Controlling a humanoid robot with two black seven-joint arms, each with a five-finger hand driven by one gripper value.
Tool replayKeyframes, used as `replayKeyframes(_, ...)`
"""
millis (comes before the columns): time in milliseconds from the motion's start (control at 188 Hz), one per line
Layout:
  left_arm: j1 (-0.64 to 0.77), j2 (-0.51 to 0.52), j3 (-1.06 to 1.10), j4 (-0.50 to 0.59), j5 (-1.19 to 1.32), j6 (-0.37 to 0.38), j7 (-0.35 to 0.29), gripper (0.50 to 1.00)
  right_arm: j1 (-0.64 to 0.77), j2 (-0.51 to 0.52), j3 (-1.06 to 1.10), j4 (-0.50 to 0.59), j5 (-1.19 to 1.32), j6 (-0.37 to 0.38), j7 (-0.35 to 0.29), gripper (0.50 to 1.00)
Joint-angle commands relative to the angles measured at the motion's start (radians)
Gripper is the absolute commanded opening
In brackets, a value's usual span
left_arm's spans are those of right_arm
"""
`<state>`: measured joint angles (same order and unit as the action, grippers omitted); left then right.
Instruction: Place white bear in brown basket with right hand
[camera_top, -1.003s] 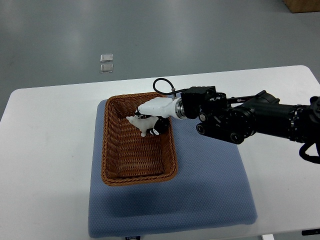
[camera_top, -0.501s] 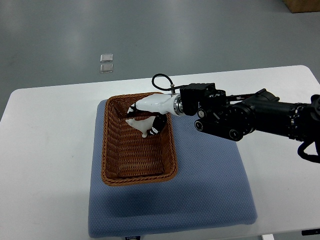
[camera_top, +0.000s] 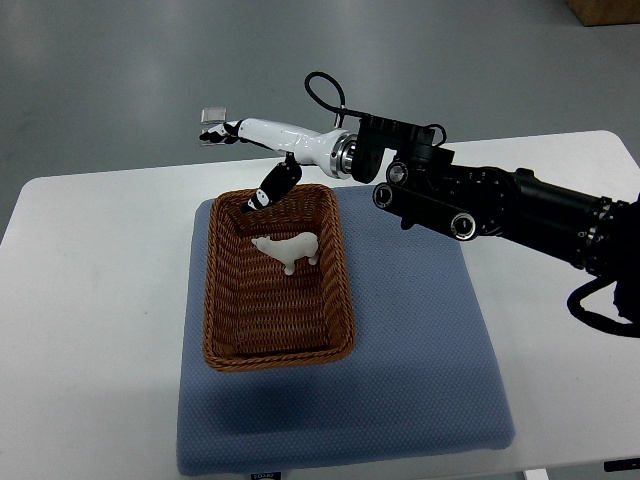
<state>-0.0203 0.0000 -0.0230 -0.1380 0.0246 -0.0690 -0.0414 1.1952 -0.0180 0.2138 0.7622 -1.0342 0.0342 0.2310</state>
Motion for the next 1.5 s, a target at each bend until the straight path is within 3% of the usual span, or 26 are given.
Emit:
replayKeyframes(0,0.0,0.0,0.0,0.0,0.0,0.0,0.0,1.0,-0.068,-0.036,0.127,-0.003,0.043,-0.007,0.031,0.921)
replayKeyframes(459,0.0,0.0,0.0,0.0,0.0,0.0,0.0,1.0,-0.433,-0.028,0.771,-0.029,0.164,-0.128,0.125,0.921)
replayKeyframes(736,0.0,0.0,0.0,0.0,0.0,0.0,0.0,1.0,-0.488,-0.028,0.788,-0.096,0.431,-0.26,0.13,0.921)
replayKeyframes(1024,0.0,0.0,0.0,0.0,0.0,0.0,0.0,1.0,-0.519,-0.026,0.789,-0.107,0.634,-0.212,0.126,0.921)
replayKeyframes(1493,0.014,0.0,-0.002,-0.012,0.002,0.0,0.0,1.0,-0.523,-0.023,0.791,-0.11,0.743,-0.22,0.151,0.924)
